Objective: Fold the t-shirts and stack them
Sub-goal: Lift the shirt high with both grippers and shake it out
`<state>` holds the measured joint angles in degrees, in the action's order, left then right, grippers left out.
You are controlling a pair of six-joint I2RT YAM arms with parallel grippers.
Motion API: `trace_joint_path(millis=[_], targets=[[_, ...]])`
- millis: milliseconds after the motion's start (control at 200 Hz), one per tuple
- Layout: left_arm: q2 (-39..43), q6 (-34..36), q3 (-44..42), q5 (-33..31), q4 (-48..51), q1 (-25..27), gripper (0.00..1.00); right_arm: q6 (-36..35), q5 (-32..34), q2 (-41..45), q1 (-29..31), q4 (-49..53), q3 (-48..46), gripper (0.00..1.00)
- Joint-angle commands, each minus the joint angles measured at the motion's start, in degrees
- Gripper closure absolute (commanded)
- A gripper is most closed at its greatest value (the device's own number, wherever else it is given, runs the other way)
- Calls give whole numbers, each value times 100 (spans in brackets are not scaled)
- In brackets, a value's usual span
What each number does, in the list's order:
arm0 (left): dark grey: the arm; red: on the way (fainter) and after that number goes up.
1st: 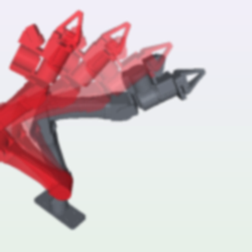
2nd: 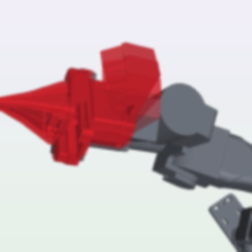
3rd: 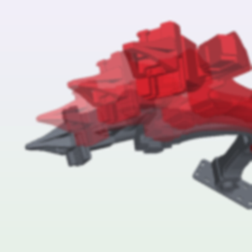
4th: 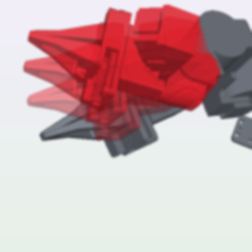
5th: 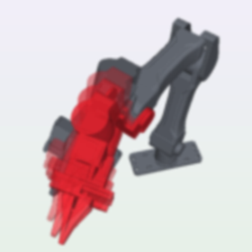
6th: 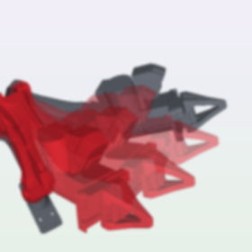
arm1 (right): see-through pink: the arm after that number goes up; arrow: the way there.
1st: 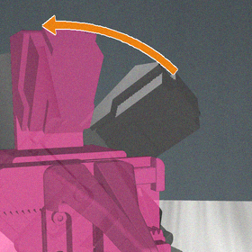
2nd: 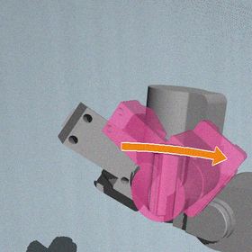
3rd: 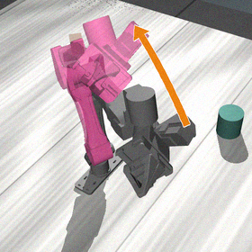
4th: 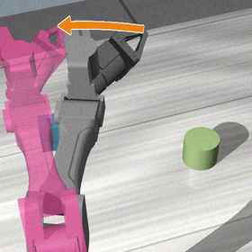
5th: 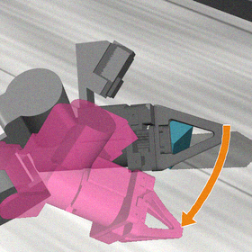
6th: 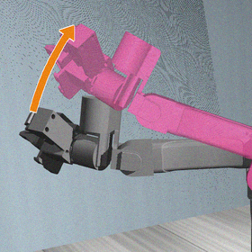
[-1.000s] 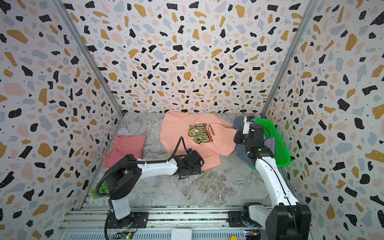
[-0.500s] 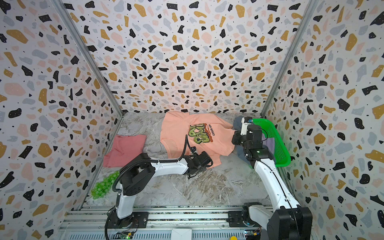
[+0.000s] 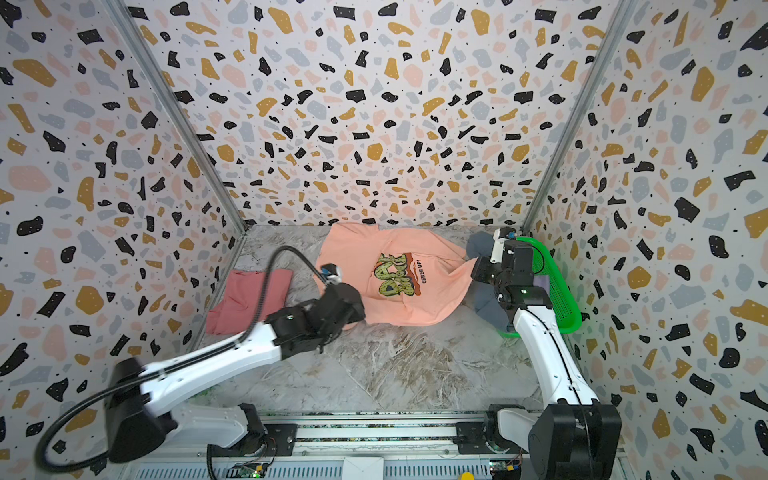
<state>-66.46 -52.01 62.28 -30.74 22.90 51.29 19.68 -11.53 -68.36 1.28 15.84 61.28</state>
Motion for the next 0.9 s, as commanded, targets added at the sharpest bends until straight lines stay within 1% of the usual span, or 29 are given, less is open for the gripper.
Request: trace_joint_path(millis=[0,65,120,205,295,355,446,551,606,641,666,741,776,781,846,891], targets=[[1106,1121,324,-635,148,-484,100,202,-475,230,-52,491,703,100],[1634,1583,712,-636,301,-776,100,224,-623,295,-52,662,1130,100],[1885,1970,1146,-635,455,-848,100,157,-647,311,-54,877,1576,100],[1961,2446,1858,-557,687,-856,100,39,-450,395,-50,1103,2136,100],[1873,2919,2376,-537,688,-853,100,33,-307,412,-49,1074,2590,100],[1756,3253,2556,-648,505,-852,100,136,-349,420,-49,742,2700,100],[1450,3802,2737,-875,131,-860,100,429,-468,406,-55,-111,2465,100],[936,4493,2781,-1206,-402,-865,100,810,-641,68,-18,-857,2320,100],[641,4736,2772,-1288,-701,-980,100,915,-690,-146,49,-1166,2271,100],[444,4797,2776,-1091,-857,-1195,100,956,-676,-303,118,-1296,2287,100],[301,4752,2794,-837,-959,-1403,100,960,-665,-422,162,-1350,2321,100],[-169,4393,2911,198,-1138,-2182,100,926,-559,-757,334,-1495,2479,100],[-434,4240,3025,499,-1195,-2529,100,904,-539,-911,397,-1590,2544,100],[-472,4228,3043,624,-1197,-2529,100,896,-537,-936,407,-1609,2554,100],[-1097,4063,3563,1288,-1088,-2985,100,888,-508,-1274,440,-1763,2737,100],[-1629,3992,4180,1788,-843,-3217,100,863,-519,-1571,437,-1779,2996,100]])
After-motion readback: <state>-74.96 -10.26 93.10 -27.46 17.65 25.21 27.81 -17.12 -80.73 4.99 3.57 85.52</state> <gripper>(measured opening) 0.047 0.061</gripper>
